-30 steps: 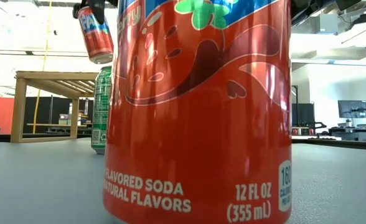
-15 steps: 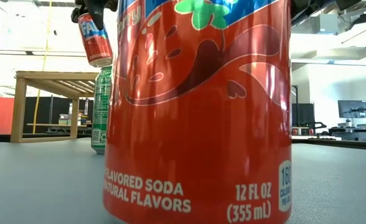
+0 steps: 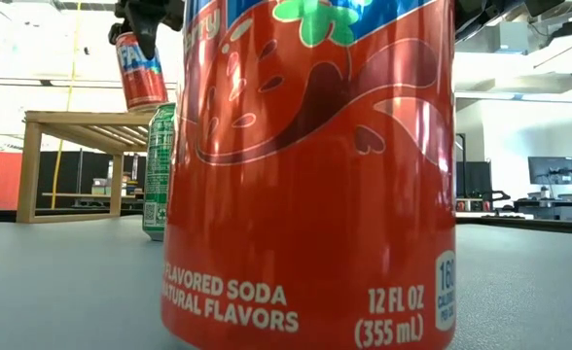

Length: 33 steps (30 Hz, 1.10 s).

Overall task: Place canned beverage on shelf
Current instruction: Put the top red soda can on the shelf aligned with the other red soda can

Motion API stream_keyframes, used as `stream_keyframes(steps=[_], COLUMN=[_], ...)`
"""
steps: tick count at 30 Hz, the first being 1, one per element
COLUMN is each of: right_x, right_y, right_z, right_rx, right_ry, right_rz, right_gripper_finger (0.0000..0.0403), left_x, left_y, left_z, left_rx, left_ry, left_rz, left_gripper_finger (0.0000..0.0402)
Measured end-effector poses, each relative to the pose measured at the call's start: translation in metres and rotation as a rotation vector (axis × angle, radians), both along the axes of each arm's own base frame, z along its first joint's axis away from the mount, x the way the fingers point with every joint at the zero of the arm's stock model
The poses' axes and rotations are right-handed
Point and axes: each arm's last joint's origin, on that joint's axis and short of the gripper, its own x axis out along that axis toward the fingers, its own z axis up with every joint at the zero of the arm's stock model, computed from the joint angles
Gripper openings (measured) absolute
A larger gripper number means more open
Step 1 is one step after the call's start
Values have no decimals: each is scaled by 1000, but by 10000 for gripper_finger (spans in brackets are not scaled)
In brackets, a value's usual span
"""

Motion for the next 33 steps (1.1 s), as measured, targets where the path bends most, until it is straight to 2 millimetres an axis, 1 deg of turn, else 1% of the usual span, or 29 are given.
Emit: stream_keyframes(steps=[4, 10, 19, 33], right_x=[0, 1, 2, 2], right_y=[0, -2, -6, -6], right_z=[0, 1, 0, 0], right_rx=[2, 4, 4, 4], right_ry=[0, -6, -6, -5], right_rz=[-2, -9, -23, -23], right_gripper_finger=[380, 380, 380, 380], left_x=[0, 0, 1, 1], left_y=[1, 0, 1, 1], left_z=[-4, -5, -7, -7], left_rx=[7, 7, -9, 2], left_ry=[24, 27, 37, 39], left_rz=[3, -6, -10, -16], left_gripper_finger=[291, 293, 329, 333])
